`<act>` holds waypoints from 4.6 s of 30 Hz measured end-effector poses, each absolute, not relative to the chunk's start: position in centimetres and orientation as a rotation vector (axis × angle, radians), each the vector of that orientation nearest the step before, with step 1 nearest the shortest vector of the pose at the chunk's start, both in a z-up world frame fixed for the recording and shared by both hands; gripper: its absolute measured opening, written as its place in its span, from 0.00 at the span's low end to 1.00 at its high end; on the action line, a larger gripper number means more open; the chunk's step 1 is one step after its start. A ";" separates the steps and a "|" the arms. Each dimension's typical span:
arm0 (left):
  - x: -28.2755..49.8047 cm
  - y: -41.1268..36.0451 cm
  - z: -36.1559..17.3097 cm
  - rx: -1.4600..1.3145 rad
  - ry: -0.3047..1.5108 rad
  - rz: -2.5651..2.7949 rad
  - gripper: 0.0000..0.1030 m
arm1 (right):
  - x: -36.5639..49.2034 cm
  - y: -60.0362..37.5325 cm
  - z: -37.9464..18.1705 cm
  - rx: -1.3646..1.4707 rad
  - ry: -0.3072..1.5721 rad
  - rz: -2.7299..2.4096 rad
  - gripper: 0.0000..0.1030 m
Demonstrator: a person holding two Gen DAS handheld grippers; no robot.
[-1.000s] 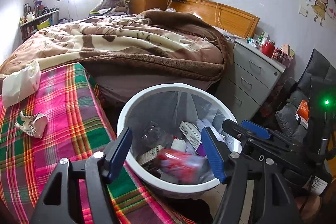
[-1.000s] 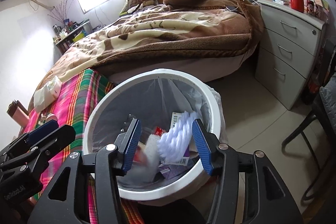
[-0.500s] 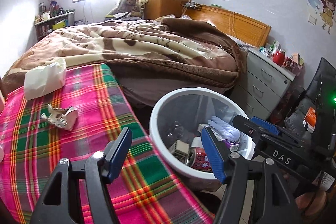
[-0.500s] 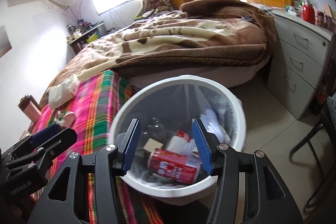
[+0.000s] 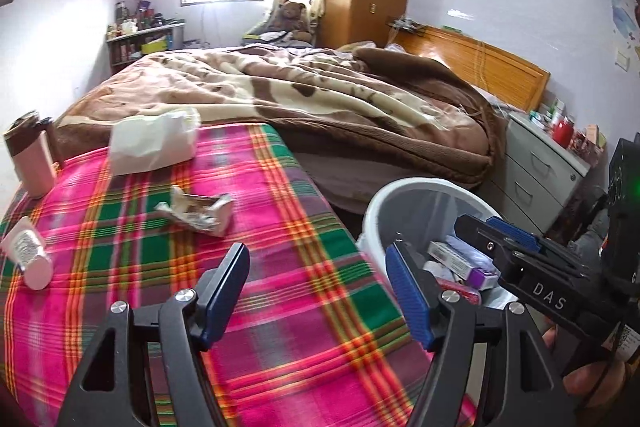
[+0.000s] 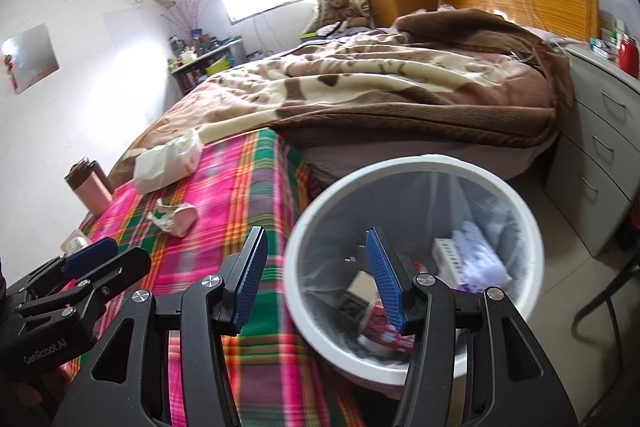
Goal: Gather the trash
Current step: 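Move both tools back over the bed toward the yogurt cup and wrapper, then grasp the white yogurt cup with the left tool while the right tool grasps the snack wrapper, then carry the yogurt cup and wrapper into the wastebasket and open both tools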
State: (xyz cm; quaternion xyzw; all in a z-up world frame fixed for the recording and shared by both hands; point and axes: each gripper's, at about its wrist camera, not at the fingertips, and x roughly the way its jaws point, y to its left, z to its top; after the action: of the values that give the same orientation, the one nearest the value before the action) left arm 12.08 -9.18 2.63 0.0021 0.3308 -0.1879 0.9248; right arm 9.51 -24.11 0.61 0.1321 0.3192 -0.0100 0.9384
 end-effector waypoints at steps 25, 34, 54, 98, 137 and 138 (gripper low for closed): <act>14.9 6.5 1.0 -0.141 0.694 -0.042 0.73 | 16.5 -14.8 -0.2 0.116 0.711 0.219 0.51; 16.2 12.6 -0.4 -0.206 0.724 0.085 0.76 | 19.6 -11.9 -1.6 0.060 0.758 0.274 0.52; 20.8 18.2 -4.8 -0.337 0.854 0.187 0.77 | 23.7 -9.5 -3.9 0.015 0.867 0.328 0.66; 18.3 10.1 -1.7 -0.241 0.788 -0.055 0.58 | 19.4 -10.9 -1.5 0.159 0.786 0.340 0.38; 9.0 -7.9 3.6 0.005 0.604 -0.418 0.58 | 6.5 -24.5 2.7 0.320 0.533 -0.060 0.38; 9.0 -8.5 3.6 0.014 0.602 -0.426 0.58 | 6.3 -24.9 2.7 0.323 0.532 -0.073 0.38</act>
State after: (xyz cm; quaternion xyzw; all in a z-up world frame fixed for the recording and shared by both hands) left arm 9.04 -8.49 3.57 0.0068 0.2945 -0.2082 0.9327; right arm 6.31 -24.91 2.70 0.1589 0.2616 -0.0357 0.9513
